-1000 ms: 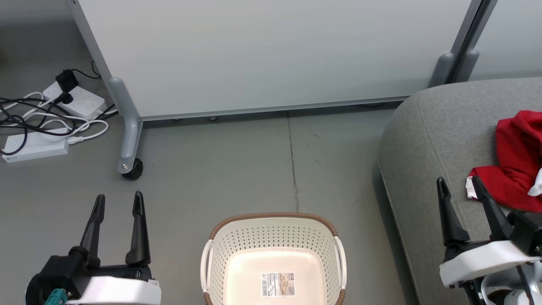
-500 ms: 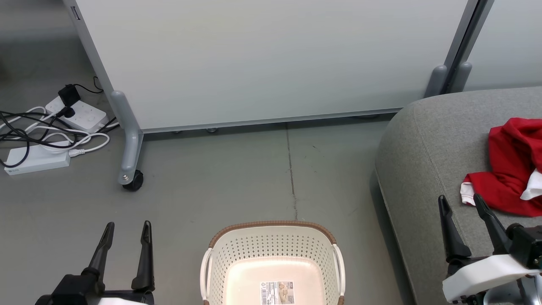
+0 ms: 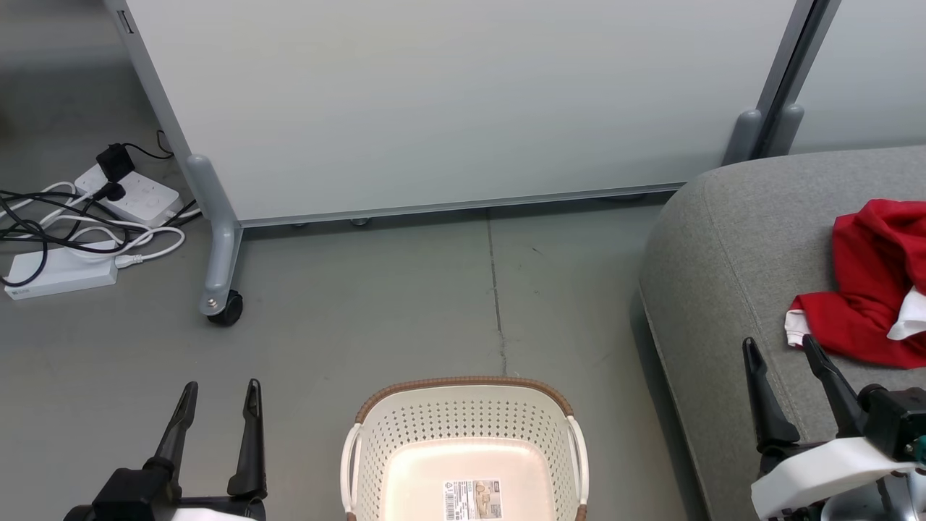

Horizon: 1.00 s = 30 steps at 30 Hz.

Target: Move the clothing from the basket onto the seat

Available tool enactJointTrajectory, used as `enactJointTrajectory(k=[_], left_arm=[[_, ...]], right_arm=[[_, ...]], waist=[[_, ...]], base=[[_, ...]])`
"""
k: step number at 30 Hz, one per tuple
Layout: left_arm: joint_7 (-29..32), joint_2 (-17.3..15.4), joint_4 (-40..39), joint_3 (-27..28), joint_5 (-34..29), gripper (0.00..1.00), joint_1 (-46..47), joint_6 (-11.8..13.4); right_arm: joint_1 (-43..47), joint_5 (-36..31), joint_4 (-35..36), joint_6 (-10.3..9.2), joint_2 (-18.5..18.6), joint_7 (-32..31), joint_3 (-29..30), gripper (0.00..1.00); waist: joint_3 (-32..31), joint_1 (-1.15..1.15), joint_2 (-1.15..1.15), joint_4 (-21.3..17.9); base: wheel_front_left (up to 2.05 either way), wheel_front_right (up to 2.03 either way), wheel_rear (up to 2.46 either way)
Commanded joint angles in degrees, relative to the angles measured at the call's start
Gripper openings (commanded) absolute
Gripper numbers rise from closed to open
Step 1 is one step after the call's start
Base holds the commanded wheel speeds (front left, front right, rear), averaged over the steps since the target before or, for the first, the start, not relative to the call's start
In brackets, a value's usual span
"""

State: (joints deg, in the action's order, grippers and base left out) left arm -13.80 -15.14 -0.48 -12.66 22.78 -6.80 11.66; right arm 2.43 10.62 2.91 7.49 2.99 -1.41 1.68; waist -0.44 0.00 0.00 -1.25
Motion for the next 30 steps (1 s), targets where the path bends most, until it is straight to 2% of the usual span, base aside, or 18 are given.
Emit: enactJointTrajectory(k=[1, 16, 17, 20, 30], left_arm=[[0.08, -0.06, 0.12, 0.08, 0.04, 1.0, 0.27, 0.33], [0.44, 0.18, 0.72, -0.29, 0.99, 1.0, 0.29, 0.58], [0.37, 0.31, 0.86, -0.42, 1.03, 0.0, -0.02, 0.49], [0.64, 1.34, 2.46, -0.99, 1.12, 0.0, -0.09, 0.47], [2.58, 2.75, 6.33, 1.3, 10.45, 0.0, 3.87, -2.2]], right_arm=[[0.51, 0.08, 0.19, 0.01, 0.09, 0.0, 0.12, 1.0], [0.26, 0.6, 0.48, 0.01, 0.05, 0.13, -0.03, 1.0], [0.27, 0.28, -0.06, 0.0, -0.1, 0.02, -0.24, 0.0], [0.88, 0.35, -1.79, 0.0, -0.68, -0.11, -0.35, 0.0], [-2.99, 10.77, -6.25, 0.0, -0.58, -1.6, 1.39, 0.0]], waist=[[-0.01, 0.0, 0.0, -0.01], [-0.09, 0.0, 0.0, -0.21], [-0.09, 0.0, 0.0, -0.21], [-0.09, 0.0, 0.0, -0.21], [0.04, 0.0, 0.0, -0.09]], base=[[0.0, 0.0, 0.0], [0.0, 0.0, 0.0], [0.0, 0.0, 0.0], [0.0, 0.0, 0.0], [0.0, 0.0, 0.0]])
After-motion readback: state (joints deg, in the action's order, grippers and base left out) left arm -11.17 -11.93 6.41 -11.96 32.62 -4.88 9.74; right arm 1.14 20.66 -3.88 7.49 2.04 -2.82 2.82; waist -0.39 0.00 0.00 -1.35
